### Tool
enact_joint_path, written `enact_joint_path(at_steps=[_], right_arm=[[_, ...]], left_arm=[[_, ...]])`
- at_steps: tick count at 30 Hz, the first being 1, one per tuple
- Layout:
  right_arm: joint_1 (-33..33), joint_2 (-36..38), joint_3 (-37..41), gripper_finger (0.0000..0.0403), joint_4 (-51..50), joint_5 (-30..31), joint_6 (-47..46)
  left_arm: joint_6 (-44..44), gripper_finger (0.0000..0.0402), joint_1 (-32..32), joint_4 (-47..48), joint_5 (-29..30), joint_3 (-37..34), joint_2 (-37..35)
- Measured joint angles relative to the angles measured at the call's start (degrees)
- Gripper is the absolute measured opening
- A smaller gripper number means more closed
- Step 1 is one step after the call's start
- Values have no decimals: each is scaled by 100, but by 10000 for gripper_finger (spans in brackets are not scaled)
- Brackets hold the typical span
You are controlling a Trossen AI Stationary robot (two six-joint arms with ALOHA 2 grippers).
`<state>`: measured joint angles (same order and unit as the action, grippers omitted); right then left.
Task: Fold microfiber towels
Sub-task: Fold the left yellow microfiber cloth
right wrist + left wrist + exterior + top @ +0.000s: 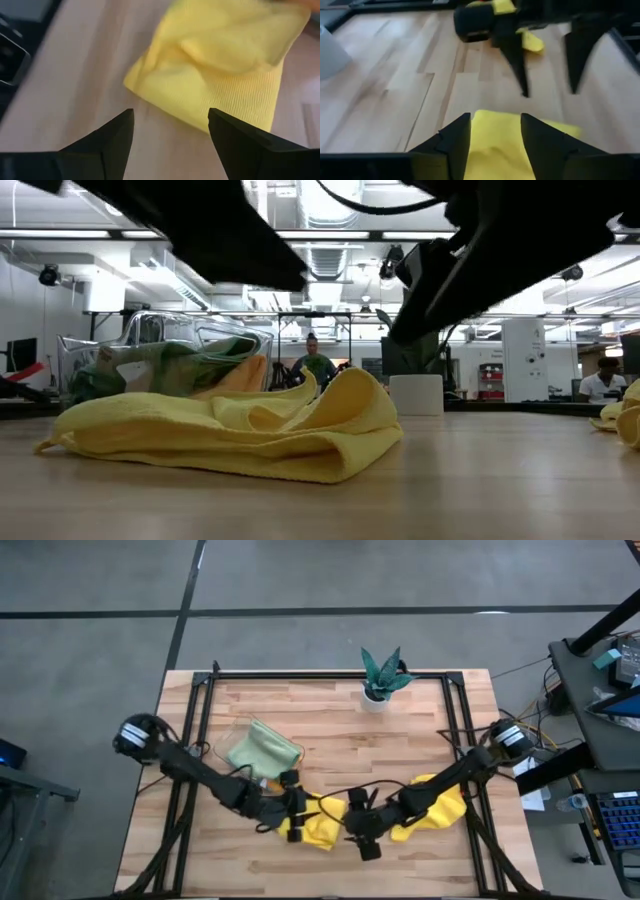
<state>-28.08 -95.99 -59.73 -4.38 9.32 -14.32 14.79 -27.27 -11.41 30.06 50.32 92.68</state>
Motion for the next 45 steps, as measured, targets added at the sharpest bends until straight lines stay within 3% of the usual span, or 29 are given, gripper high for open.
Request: enact_joint_path(at_steps=[6,12,18,22,29,38,45], right_arm=[[-4,491,862,244,1381,-16,27],[-2,627,1315,244,2158,-13,-9],[-2,630,1390,244,2305,-10,-23],[-2,630,1388,244,2308,-11,-23],[-2,630,1384,244,2311,-11,-21],[-2,628,1388,244,2312,36,-23],[-2,628,1390,244,2312,130,-85]], left_arm=[[-183,164,346,-19,-726,179,667],[-227,164,367,4,-795,317,1123],[-322,164,365,11,-802,406,1295],[-366,139,365,155,-806,390,1274],[-370,11,365,487,-740,425,1249],[-669,0,134,672,-725,464,891],[-230,0,-355,2104,-736,462,19]])
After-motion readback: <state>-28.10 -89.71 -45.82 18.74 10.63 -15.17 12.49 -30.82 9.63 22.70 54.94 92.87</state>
